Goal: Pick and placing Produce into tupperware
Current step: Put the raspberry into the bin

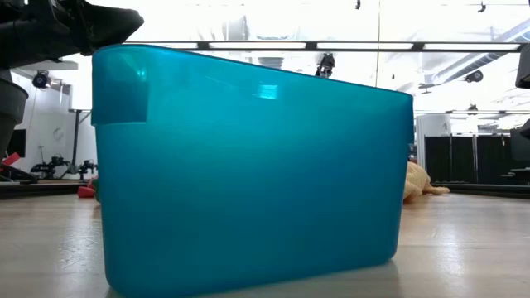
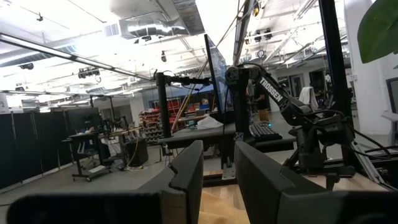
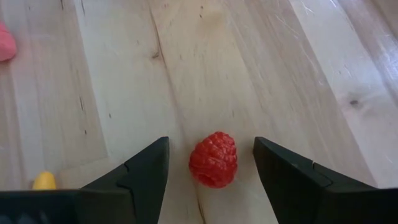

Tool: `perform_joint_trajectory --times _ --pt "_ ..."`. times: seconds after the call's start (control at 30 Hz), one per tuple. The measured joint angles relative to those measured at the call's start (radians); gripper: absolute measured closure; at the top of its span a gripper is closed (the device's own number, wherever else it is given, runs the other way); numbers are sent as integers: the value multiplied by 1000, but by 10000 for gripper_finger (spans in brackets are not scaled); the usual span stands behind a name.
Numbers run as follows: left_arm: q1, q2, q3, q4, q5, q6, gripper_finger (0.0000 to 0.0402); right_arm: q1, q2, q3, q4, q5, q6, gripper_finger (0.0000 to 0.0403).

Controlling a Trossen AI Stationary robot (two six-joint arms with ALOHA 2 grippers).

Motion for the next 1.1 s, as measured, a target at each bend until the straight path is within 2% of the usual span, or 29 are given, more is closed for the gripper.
perform_joint_trajectory --times 0.6,0.83,1.1 --pt "0 0 0 0 0 0 323 4 -6 -1 -5 -10 -12 310" --pt "0 0 0 0 0 0 323 5 -33 -3 -6 -15 -27 305" --pt "0 1 0 0 0 0 323 4 -40 26 -3 117 -101 309"
